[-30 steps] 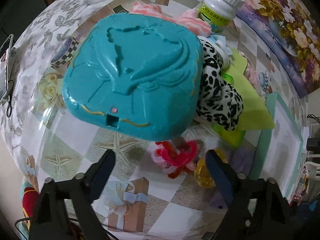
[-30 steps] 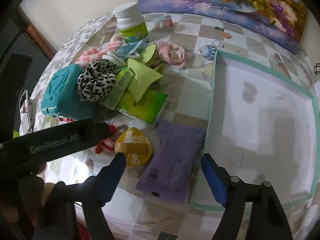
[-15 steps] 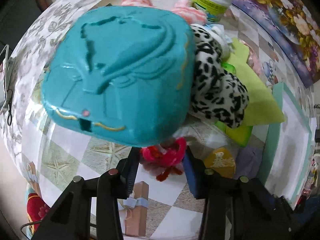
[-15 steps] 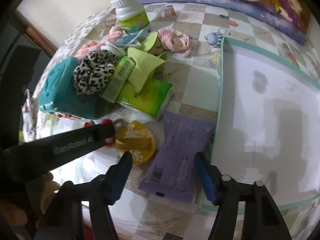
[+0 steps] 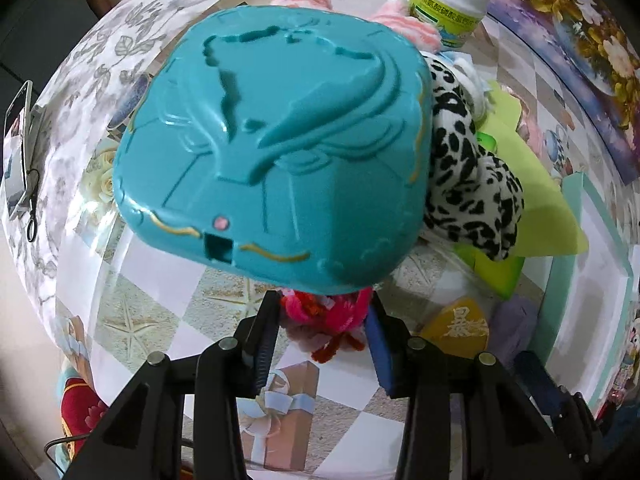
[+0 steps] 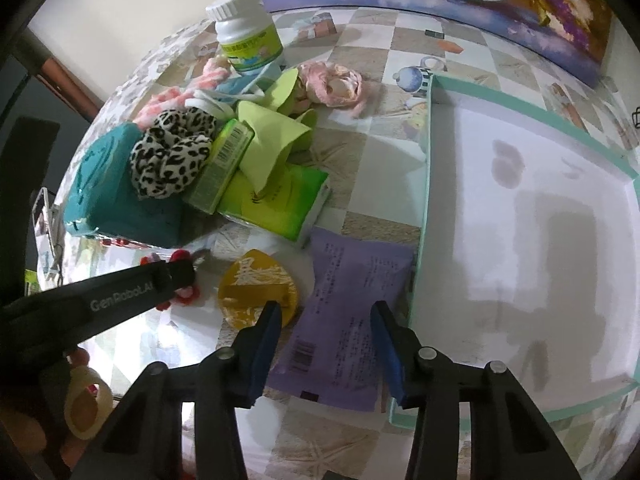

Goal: Organize soft objects
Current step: 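Reach the left tool to the red fluffy hair tie while the right tool reaches the round yellow packet, then close the left tool on the red hair tie while the right tool grasps the yellow packet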

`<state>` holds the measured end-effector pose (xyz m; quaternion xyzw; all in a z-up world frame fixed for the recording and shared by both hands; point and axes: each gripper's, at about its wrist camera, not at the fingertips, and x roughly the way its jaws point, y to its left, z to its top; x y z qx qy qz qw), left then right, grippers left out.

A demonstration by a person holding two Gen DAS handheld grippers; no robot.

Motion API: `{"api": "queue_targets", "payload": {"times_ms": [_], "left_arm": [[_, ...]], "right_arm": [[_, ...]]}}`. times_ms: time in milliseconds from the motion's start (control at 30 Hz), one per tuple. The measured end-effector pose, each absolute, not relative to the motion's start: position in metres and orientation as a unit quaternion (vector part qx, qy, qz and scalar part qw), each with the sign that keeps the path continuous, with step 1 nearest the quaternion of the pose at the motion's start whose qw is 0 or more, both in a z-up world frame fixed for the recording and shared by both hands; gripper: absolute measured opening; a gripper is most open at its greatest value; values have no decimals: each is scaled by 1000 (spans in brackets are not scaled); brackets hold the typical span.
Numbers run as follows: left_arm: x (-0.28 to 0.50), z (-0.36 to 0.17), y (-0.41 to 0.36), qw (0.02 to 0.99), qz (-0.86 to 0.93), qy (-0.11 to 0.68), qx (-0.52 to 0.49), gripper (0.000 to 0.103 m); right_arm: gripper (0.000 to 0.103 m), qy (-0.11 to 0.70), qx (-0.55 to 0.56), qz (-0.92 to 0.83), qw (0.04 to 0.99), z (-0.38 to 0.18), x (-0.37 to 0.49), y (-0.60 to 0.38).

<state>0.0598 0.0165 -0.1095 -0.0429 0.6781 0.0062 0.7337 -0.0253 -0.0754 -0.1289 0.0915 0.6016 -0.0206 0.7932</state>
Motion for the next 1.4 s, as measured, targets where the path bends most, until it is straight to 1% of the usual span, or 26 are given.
{"api": "queue_targets", "payload": {"times_ms": [133, 200, 433, 633, 733, 1033, 1167, 1267, 1400], "left_arm": [[51, -106, 19, 730, 7, 681, -47, 43], [51, -115, 30, 729, 14, 683, -49, 43], [54, -118, 50, 722, 42, 686, -74, 42], [57, -121, 61, 718, 43, 689, -87, 42], [57, -121, 57, 717, 44, 690, -89, 42], [57, -116, 59, 716, 45, 691, -88, 42], [57, -116, 58, 716, 46, 691, -87, 42], [57, -116, 57, 716, 47, 691, -87, 42], [56, -116, 56, 716, 47, 691, -87, 42]], "right_arm": [[50, 607, 83, -8, 790, -132, -26, -65], [50, 600, 82, -3, 795, -129, -25, -63], [50, 576, 48, 28, 816, -119, -17, -27], [50, 594, 25, 29, 804, -136, -5, -15], [52, 592, 16, 29, 805, -138, -6, -11], [53, 590, -16, 24, 807, -143, -5, 8], [53, 592, -51, 12, 804, -151, -17, 15], [53, 592, -33, 11, 805, -149, -17, 13], [48, 592, -18, 10, 806, -147, -18, 9]]}}
